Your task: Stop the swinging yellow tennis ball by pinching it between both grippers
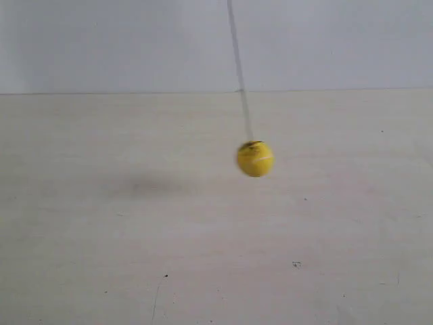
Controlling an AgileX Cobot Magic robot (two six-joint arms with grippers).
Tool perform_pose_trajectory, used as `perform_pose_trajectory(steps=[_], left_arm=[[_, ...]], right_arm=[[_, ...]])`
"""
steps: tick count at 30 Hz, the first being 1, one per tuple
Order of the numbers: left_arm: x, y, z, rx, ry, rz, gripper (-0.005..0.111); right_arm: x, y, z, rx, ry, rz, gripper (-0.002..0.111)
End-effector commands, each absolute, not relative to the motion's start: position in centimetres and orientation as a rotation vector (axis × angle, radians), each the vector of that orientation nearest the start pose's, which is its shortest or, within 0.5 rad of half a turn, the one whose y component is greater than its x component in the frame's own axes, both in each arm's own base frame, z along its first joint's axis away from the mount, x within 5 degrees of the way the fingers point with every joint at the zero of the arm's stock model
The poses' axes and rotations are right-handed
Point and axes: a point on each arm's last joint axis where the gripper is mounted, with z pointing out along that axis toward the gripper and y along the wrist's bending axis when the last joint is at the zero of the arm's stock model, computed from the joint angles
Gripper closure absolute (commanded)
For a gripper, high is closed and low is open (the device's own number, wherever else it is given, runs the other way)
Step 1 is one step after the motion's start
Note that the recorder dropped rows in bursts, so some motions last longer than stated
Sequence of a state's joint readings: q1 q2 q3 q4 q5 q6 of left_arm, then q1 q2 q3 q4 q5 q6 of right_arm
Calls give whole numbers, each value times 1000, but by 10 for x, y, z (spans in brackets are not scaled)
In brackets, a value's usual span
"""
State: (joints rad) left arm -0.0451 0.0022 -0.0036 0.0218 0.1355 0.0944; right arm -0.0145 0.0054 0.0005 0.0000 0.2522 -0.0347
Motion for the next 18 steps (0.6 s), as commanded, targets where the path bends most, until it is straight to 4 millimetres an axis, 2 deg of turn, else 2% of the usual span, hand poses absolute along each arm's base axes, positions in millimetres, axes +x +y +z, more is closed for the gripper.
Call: perform_pose_trajectory(steps=[1, 4, 9, 15, 18], left_arm=[[56, -2, 203, 131, 1594, 62, 102], [56, -2, 205, 130, 1574, 62, 102], [56, -2, 210, 87, 1520, 20, 102], [55, -3, 221, -101, 1392, -199, 102], [54, -3, 226, -124, 1339, -237, 102]], right_arm=[[56, -1, 199, 30, 1641, -5, 108], [56, -1, 201, 120, 1613, 83, 108], [56, -1, 206, 160, 1561, 129, 108], [56, -1, 218, 234, 1420, 236, 108], [54, -1, 224, 254, 1343, 282, 108]])
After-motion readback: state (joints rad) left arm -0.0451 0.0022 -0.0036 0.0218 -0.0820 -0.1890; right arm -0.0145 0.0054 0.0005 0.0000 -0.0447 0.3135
